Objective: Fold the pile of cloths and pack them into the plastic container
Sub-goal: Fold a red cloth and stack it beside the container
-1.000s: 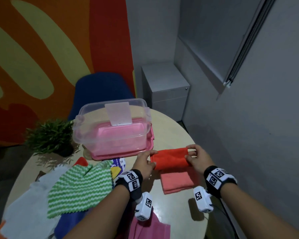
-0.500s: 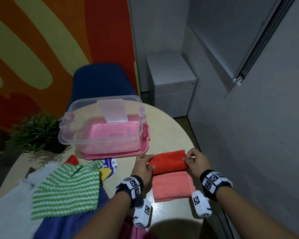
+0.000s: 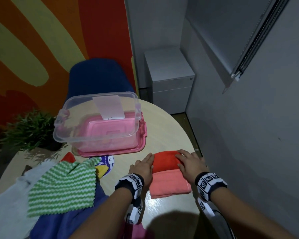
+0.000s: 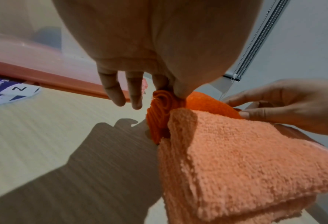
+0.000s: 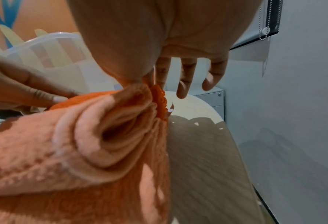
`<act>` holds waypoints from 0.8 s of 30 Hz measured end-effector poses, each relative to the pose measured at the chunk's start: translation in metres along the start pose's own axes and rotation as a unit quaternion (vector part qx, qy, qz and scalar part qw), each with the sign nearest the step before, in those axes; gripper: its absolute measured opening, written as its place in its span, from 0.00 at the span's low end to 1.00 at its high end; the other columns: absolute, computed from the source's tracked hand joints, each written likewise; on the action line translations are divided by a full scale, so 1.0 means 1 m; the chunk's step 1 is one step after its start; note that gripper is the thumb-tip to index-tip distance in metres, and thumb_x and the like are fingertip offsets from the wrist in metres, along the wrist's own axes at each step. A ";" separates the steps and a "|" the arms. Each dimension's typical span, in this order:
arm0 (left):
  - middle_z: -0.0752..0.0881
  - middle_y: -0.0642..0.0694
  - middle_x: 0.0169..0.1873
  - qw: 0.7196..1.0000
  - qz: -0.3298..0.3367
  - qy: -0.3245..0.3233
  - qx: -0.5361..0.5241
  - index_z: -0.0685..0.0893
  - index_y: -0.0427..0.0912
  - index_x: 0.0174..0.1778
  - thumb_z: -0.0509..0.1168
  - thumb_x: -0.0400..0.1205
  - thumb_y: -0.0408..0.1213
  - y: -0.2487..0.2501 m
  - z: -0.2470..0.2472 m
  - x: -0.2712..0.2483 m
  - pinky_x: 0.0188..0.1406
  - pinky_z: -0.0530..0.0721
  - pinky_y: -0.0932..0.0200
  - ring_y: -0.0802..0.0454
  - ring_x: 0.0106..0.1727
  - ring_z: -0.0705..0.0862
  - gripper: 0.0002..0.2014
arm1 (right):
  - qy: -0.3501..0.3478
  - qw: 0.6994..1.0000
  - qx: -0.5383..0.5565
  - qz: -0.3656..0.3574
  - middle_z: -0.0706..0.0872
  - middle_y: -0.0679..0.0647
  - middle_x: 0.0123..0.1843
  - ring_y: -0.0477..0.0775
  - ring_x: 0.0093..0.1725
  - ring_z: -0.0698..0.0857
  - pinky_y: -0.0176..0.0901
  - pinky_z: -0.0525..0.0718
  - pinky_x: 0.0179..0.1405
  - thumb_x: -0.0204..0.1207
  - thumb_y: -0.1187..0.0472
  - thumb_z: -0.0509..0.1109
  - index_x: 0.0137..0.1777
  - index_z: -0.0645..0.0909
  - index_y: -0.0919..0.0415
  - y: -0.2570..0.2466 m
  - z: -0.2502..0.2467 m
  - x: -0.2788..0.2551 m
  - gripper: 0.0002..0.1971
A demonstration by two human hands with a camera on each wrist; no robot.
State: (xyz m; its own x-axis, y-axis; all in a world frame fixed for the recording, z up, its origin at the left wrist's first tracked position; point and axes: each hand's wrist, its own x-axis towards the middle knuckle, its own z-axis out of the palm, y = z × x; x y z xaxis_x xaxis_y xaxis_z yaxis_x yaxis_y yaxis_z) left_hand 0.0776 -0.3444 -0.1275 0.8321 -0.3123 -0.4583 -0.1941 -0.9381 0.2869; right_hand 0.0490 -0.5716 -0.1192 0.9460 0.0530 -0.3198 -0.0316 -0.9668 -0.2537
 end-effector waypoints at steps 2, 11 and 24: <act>0.49 0.60 0.86 1.000 -0.002 -0.012 0.001 0.49 0.58 0.86 0.46 0.90 0.44 -0.001 0.001 0.004 0.70 0.70 0.41 0.41 0.74 0.71 0.27 | 0.005 1.000 0.007 0.009 0.64 0.39 0.83 0.54 0.71 0.73 0.61 0.73 0.68 0.86 0.51 0.56 0.79 0.69 0.42 -0.005 0.000 -0.001 0.22; 0.51 0.56 0.86 0.999 0.013 0.028 -0.033 0.55 0.55 0.85 0.51 0.88 0.38 0.003 -0.008 0.003 0.69 0.74 0.43 0.39 0.74 0.71 0.28 | 0.034 0.997 0.064 0.019 0.65 0.43 0.83 0.56 0.74 0.72 0.59 0.74 0.74 0.84 0.51 0.62 0.77 0.73 0.45 -0.009 -0.009 -0.005 0.21; 0.67 0.53 0.81 0.994 0.057 0.074 -0.060 0.70 0.54 0.78 0.57 0.86 0.43 -0.025 -0.023 -0.053 0.74 0.70 0.43 0.44 0.76 0.70 0.22 | 0.143 0.984 0.106 0.015 0.77 0.46 0.65 0.53 0.66 0.73 0.49 0.68 0.65 0.79 0.56 0.68 0.57 0.84 0.47 -0.057 -0.004 -0.046 0.09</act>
State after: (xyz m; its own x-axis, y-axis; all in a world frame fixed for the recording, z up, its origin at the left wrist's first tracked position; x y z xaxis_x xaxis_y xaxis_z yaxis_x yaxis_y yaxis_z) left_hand 0.0501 -0.3011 -0.0911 0.8768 -0.3826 -0.2914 -0.2359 -0.8701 0.4329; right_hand 0.0086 -0.5202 -0.0867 0.9947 -0.0763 -0.0684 -0.0988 -0.8911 -0.4429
